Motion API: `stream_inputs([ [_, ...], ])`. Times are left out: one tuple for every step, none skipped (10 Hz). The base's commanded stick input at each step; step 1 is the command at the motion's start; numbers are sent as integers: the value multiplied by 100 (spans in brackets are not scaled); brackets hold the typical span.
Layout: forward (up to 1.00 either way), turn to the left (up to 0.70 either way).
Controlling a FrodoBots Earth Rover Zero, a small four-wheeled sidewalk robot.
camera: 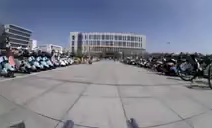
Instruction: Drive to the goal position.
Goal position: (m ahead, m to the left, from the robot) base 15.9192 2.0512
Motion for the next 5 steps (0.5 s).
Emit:
stream_inputs([
  [0, 0],
  [71, 0],
  [100, 0],
  [100, 0],
  [100, 0],
])
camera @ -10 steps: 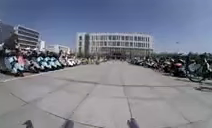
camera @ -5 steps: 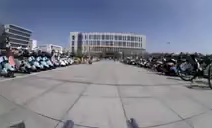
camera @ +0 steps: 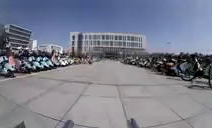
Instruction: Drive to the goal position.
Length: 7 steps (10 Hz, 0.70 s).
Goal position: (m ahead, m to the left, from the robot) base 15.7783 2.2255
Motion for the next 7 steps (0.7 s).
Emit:
stream_inputs([
  [100, 0],
  [100, 0],
  [100, 0],
  [100, 0],
  [100, 0],
  [100, 0],
  [100, 0],
])
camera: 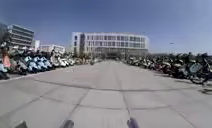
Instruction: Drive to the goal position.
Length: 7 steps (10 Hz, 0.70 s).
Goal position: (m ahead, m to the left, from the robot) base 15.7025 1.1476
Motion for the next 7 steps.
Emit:
stream_inputs([
  [100, 0],
  [100, 0],
  [100, 0],
  [100, 0],
  [100, 0],
  [100, 0],
  [100, 0],
])
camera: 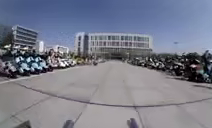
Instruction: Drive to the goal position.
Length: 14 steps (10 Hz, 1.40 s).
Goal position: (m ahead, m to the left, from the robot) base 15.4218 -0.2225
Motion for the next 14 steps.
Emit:
stream_inputs([
  [100, 0],
  [100, 0],
  [100, 0],
  [100, 0],
  [100, 0],
  [100, 0],
  [77, 0],
  [0, 0],
  [27, 0],
  [94, 0],
  [100, 0],
  [100, 0],
  [100, 0],
  [100, 0],
])
